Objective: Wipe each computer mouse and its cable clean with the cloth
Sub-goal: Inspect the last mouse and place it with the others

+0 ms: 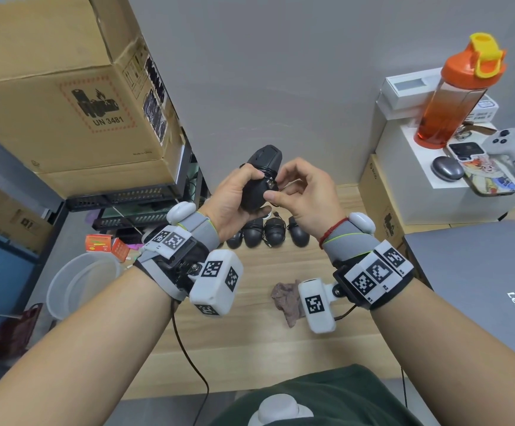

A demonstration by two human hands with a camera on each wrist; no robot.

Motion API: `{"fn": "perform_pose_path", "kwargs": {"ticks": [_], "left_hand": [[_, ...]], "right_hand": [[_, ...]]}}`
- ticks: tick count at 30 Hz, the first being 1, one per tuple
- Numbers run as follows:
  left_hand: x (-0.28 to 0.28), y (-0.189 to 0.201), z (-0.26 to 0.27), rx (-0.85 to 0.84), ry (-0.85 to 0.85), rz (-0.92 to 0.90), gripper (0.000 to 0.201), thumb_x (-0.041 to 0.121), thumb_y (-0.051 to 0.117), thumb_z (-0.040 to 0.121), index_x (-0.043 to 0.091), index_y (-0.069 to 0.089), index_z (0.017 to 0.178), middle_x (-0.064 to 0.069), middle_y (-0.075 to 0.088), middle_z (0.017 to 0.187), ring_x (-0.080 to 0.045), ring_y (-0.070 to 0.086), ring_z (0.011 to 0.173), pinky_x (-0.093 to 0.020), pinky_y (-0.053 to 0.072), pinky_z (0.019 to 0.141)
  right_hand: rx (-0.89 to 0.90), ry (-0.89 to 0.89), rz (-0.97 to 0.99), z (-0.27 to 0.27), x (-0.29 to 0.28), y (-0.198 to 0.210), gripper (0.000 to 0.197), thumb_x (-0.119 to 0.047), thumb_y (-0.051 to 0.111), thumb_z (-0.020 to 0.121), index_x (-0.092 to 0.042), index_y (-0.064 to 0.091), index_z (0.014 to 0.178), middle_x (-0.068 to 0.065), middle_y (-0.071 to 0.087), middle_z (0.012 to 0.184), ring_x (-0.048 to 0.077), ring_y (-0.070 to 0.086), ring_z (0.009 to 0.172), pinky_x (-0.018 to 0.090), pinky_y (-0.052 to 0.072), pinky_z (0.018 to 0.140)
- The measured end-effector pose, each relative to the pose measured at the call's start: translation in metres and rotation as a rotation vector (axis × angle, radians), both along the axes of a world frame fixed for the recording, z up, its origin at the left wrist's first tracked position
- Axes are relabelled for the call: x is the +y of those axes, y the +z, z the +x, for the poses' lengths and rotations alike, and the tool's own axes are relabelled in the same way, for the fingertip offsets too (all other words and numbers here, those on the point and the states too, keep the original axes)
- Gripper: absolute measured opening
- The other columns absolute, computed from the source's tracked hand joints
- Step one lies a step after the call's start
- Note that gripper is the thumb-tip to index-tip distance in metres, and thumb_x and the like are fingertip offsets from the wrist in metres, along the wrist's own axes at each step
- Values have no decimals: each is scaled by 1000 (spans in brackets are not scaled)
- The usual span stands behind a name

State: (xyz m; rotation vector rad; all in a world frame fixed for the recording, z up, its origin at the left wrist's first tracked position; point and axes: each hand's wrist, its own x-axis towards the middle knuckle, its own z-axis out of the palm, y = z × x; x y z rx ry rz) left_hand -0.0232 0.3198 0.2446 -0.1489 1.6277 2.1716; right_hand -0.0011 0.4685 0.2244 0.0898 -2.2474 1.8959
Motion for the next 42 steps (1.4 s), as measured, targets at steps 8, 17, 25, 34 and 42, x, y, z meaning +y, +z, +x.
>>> {"fn": "perform_pose_path", "kwargs": {"ticks": [8,17,25,34,42], "left_hand": [[-5,3,-2,-42,-64,8,38,27,61,77,18,57,113,-4,59,107,-17,57,87,-33,53,70],[-4,4,-1,-71,-103,86,30,14,52,76,10,56,105,-9,52,100,-16,53,76,-28,46,62],[-3,5,1,-22,-121,3,15,18,48,96,16,61,91,3,58,74,-9,51,62,-24,34,51],[-2,-7,-1,12,-47,-26,24,28,55,104,8,60,118,-1,65,87,-10,59,68,-23,48,54],[-5,-17,-4,113,-34,-233,39,35,59,101,8,51,128,2,62,96,-4,62,69,-24,49,57]], "right_hand": [[78,-11,48,0,0,3,34,-5,85,69,-25,58,70,4,60,79,12,60,61,25,52,64],[149,-9,74,2,-1,7,28,-5,85,70,-20,61,73,2,61,82,8,64,63,20,53,63],[59,-25,68,1,-3,10,27,-14,82,76,-30,63,87,-5,61,78,18,59,61,30,56,68],[-21,-30,101,-2,0,6,26,-22,84,72,-29,59,80,-6,67,78,12,65,60,35,58,72],[-92,-66,33,-7,1,-1,21,-22,85,73,-26,65,77,-4,69,74,13,64,68,41,59,79]]}}
